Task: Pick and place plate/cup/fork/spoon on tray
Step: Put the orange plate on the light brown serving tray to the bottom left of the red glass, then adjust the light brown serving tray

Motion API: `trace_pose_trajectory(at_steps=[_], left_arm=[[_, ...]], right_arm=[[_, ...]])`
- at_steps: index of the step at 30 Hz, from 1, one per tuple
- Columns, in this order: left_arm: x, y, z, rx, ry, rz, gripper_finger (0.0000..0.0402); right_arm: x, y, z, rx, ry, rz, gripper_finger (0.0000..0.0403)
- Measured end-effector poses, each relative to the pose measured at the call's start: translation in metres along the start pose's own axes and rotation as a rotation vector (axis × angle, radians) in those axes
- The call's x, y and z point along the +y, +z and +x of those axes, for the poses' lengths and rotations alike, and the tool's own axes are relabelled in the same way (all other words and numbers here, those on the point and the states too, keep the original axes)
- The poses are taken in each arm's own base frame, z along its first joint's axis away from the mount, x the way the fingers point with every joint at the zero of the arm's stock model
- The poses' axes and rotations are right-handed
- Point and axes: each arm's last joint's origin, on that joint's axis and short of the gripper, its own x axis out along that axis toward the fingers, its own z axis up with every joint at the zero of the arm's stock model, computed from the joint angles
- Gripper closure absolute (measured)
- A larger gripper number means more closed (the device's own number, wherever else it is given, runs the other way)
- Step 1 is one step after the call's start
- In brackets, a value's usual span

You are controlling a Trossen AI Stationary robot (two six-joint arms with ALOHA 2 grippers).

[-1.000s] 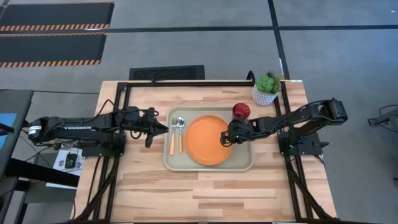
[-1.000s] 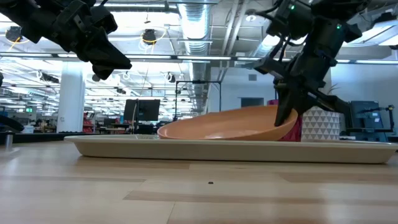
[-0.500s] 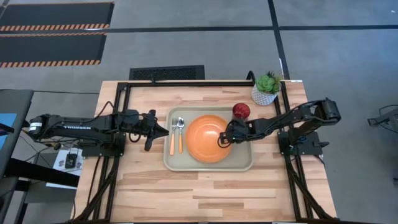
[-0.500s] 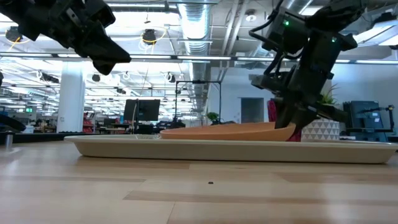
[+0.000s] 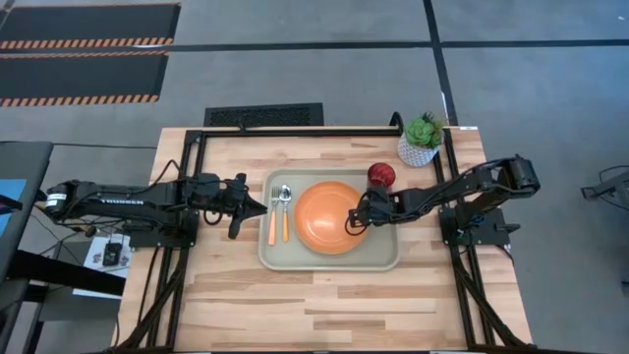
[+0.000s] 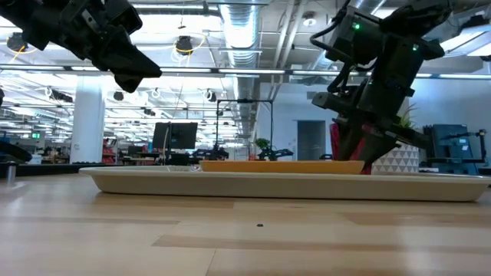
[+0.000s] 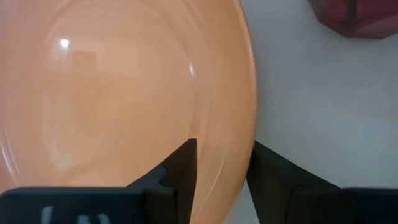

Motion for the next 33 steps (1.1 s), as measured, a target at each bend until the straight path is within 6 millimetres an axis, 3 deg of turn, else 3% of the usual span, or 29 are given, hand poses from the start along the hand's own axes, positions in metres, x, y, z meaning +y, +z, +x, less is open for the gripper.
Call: trace_pose_trajectory(at_steps=[20,28,33], left_arm=[[0.0,0.002,0.0,-0.025,-0.002,-0.03,0.037],[0.002,0.002,0.0,-0.028,0.075,-0.019,0.037],[0.009,-0.017,0.001,0.159,0.194,-0.061,0.037]], right_arm=[[0.003,-0.004,-0.008,-0.022,0.031,-0.158,0.0222],[-0.002,0.004,-0.038,-0.058,0.062,-0.235,0.0216],[-0.007,0.0,-0.063,-0.021,0.116,-0.367,0.0229]])
